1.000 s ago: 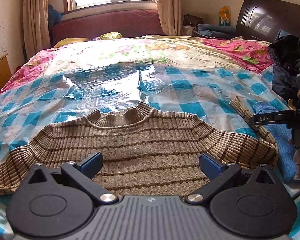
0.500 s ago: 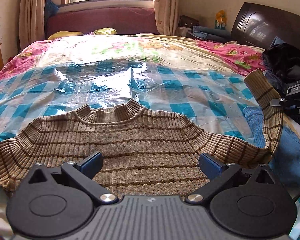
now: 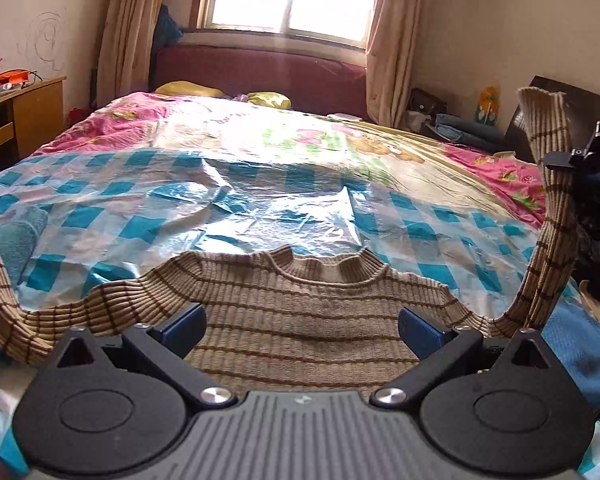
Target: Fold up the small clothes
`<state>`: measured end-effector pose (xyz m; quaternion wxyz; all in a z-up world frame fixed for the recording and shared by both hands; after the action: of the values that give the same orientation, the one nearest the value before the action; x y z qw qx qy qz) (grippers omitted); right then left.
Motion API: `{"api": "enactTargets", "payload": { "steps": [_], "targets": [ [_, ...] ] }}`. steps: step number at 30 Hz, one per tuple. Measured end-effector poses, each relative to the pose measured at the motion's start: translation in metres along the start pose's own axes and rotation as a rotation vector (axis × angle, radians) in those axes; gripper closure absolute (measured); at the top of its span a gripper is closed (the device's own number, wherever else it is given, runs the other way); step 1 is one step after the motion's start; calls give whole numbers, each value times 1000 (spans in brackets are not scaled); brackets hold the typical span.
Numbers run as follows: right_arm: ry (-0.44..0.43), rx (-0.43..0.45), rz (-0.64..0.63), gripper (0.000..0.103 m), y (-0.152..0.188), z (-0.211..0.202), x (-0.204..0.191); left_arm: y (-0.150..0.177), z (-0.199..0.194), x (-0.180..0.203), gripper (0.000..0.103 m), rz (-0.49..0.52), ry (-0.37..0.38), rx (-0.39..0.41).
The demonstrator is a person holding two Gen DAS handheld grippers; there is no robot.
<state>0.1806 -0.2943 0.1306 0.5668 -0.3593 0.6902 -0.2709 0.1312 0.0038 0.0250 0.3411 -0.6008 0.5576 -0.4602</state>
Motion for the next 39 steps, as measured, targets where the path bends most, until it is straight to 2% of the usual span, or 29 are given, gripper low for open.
{"api": "enactTargets", "payload": {
  "steps": [1, 5, 6, 8, 10, 12, 14, 18, 22, 24, 25, 29, 31, 33, 36, 39],
  "targets": [
    [-27, -27, -23, 95, 12, 9, -17, -1, -3, -11, 0, -4, -20, 10],
    [-153, -202, -85, 94, 92, 54, -90, 1, -18, -60, 0, -9, -132, 51],
    [-185, -254, -125, 88, 115, 64, -105, 2, -20, -70, 0, -7, -156, 55],
    [-199, -384, -141, 88, 163, 78, -121, 10, -21, -89, 0, 5, -199, 50],
    [-210, -470, -140, 88, 191, 80, -125, 16, -20, -99, 0, 15, -219, 46],
    [-206, -457, -162, 87, 190, 73, -120, 22, -16, -103, 0, 27, -224, 41],
    [-181, -405, -209, 82, 176, 61, -108, 25, -11, -101, 0, 30, -212, 32],
    [-47, -377, -340, 80, 162, 51, -52, 31, -5, -90, 0, 51, -178, 16],
    [51, -462, -449, 80, 182, 57, 4, 39, 0, -83, 0, 101, -171, -13],
    [126, -539, -571, 82, 202, 60, 33, 44, 2, -84, 0, 114, -176, -42],
    [133, -564, -595, 82, 208, 57, 42, 47, 2, -87, 0, 115, -182, -54],
    [79, -559, -634, 79, 200, 44, 32, 56, 4, -96, 0, 103, -188, -78],
    [-26, -547, -655, 79, 198, 43, 4, 55, 5, -97, 0, 81, -175, -72],
    [-113, -550, -714, 72, 208, 50, -22, 51, 3, -97, 0, 79, -172, -48],
    [-203, -571, -836, 72, 230, 69, -51, 48, 1, -100, 0, 103, -184, -17],
    [-279, -634, -830, 72, 248, 80, -74, 47, 3, -106, 0, 110, -194, -26]
  ]
}}
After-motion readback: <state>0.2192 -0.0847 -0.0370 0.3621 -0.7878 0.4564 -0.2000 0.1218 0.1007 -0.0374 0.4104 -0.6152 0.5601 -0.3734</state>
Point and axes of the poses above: each gripper's, at about its wrist camera, not at the fingertips, and z roughly the way its jaws point, x to its right, y to its underside, the point moved 7 cm from there along z, roughly the way its jaws point, and after that the axes turned 14 degrees about x, right-handed, at the moved point
